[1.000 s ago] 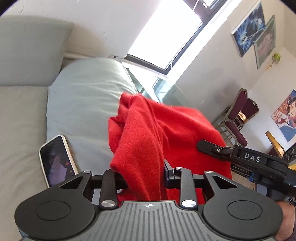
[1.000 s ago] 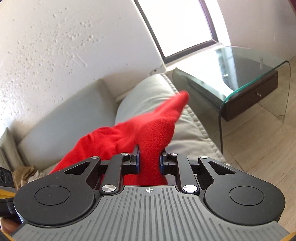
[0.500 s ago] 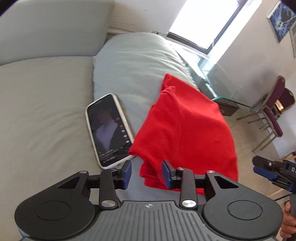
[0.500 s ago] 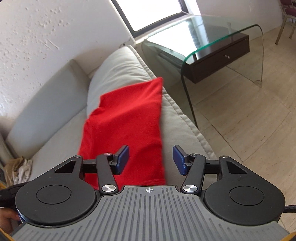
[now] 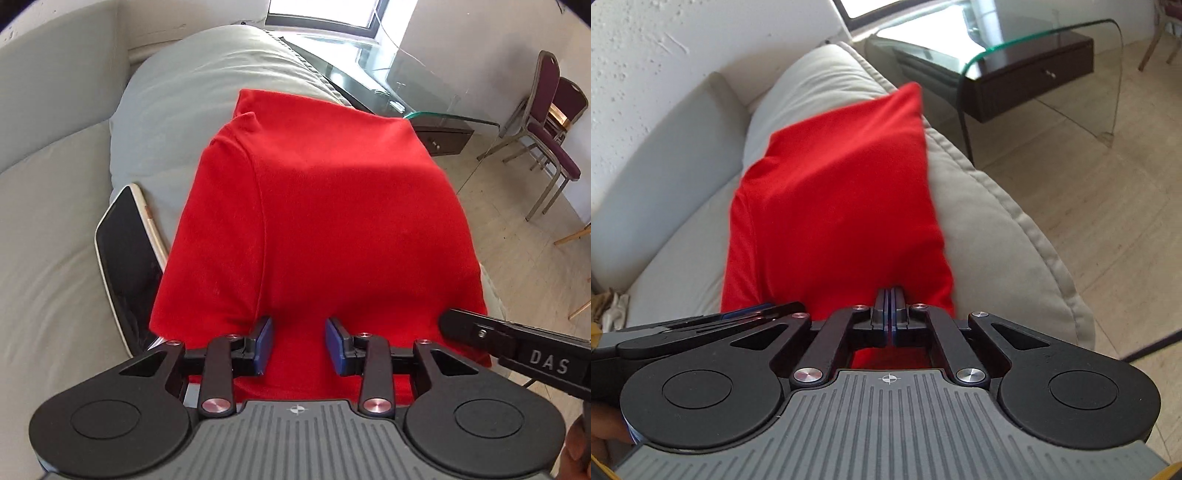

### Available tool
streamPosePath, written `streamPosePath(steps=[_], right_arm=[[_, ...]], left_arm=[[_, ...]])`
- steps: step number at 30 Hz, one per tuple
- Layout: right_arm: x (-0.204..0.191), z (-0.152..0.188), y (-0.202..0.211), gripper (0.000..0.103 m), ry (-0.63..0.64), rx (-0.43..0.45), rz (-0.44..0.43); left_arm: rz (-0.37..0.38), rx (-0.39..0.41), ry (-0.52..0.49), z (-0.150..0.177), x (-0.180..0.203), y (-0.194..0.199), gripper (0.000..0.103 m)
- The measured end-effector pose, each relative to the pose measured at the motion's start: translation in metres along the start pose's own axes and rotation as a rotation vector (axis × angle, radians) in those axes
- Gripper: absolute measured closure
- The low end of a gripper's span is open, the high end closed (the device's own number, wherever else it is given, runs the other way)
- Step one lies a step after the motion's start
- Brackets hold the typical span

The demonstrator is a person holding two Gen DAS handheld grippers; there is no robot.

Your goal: Fold clothes

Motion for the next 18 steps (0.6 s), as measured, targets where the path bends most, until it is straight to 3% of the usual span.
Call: streamPosePath(steps=[5, 7, 8, 9, 14, 18], right_arm=[[0.005, 0.02, 0.039, 0.083, -0.033, 0.007, 0.024], [0.002, 0.021, 0.055, 0.068, -0.059, 0.013, -0.018], [-0.001, 0.021, 0.064, 0.053, -0.073, 0.022, -0.04], [-0.005, 0.021, 0.073, 0.048, -0.086, 0.031, -0.063], [-0.033, 0.021, 0.112, 0.046, -0.067, 0.086, -0.115], [-0.058, 0.023, 0.134, 0.033, -0.004, 0.104, -0.105]], left_arm=[[-0.041, 0.014, -0.034, 0.014, 0.007, 0.039, 0.062], [-0.033, 0.033, -0.043, 0.017, 0.01, 0.056, 0.061], [-0.023, 0.047, -0.049, 0.017, 0.011, 0.065, 0.059], [-0.017, 0.065, -0.056, 0.018, 0.011, 0.075, 0.058], [-0.007, 0.144, -0.067, 0.018, 0.009, 0.119, 0.044], [-0.016, 0.173, -0.056, 0.02, 0.006, 0.145, 0.038]])
Point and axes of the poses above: each gripper's, at about its wrist camera, not at the fingertips, and y roughly against the way its jaws point, x to its right, z to its underside, the point moved 1 cm from there along -y, roughly the way its jaws point, and after that the axes turned 6 degrees about -y, right-handed, at the moved point
